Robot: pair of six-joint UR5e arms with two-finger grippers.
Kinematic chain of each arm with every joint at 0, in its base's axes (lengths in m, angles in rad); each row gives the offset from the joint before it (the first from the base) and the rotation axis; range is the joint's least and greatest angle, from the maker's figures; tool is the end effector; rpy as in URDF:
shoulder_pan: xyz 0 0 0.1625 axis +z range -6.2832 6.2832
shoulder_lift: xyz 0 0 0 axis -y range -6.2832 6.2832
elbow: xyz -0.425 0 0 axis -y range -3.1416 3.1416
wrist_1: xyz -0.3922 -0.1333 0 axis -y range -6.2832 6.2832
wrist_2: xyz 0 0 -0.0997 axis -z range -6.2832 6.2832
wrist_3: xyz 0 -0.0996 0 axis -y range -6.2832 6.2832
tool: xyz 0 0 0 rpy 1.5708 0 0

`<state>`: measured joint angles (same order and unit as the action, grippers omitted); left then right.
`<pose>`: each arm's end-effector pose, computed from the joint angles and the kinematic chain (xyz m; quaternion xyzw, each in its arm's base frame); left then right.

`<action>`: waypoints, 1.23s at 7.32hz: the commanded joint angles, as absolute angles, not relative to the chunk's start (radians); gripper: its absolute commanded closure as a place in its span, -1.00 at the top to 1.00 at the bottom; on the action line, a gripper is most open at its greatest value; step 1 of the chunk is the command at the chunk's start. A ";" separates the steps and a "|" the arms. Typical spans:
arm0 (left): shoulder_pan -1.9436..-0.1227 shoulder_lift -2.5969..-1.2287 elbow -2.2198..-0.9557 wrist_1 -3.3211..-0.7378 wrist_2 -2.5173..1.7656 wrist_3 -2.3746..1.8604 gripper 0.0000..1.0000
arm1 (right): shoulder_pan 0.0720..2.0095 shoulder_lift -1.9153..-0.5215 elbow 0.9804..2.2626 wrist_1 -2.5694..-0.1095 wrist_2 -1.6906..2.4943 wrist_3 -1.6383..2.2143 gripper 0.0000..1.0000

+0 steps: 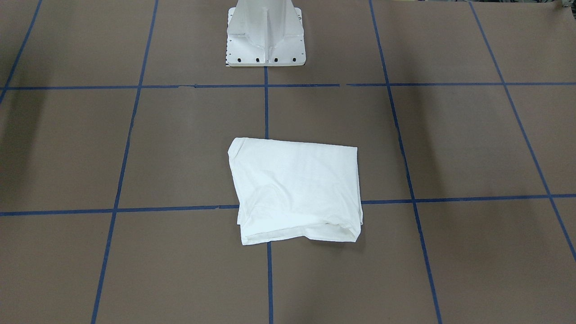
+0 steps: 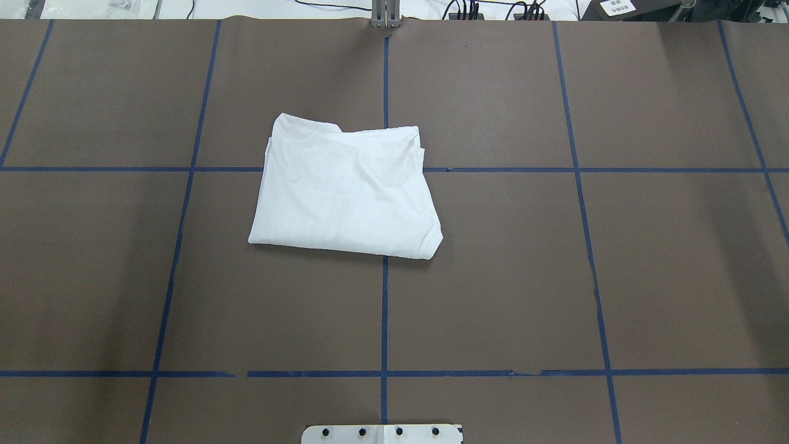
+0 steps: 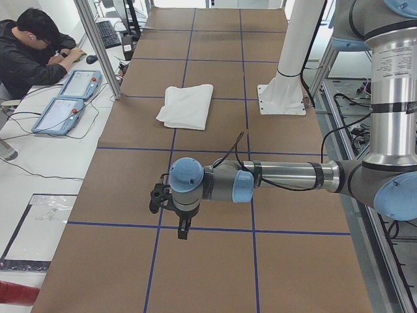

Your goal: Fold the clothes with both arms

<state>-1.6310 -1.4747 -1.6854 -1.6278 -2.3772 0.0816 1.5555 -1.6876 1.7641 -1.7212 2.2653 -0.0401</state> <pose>-0.0887 -0.4515 0.6395 0.0624 0.3886 0.0246 0.9189 0.0629 -0.4363 0.6383 -0.0305 -0.3405 -0.0135 0.9397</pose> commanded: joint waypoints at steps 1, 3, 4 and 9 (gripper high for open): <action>-1.631 -1.476 -1.693 -1.629 -2.375 0.084 1.00 | 1.555 -1.686 1.764 -1.721 2.264 -0.040 1.00; -1.629 -1.474 -1.701 -1.635 -2.339 0.081 1.00 | 1.555 -1.686 1.764 -1.721 2.264 -0.041 1.00; -1.629 -1.474 -1.701 -1.635 -2.339 0.081 1.00 | 1.555 -1.686 1.764 -1.721 2.264 -0.041 1.00; -1.631 -1.456 -1.698 -1.634 -2.338 0.081 1.00 | 1.555 -1.686 1.766 -1.721 2.269 -0.038 1.00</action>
<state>-1.6296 -1.4587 -1.6996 -1.6338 -2.3378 0.0813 1.5555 -1.6858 1.7649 -1.7217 2.2689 -0.0385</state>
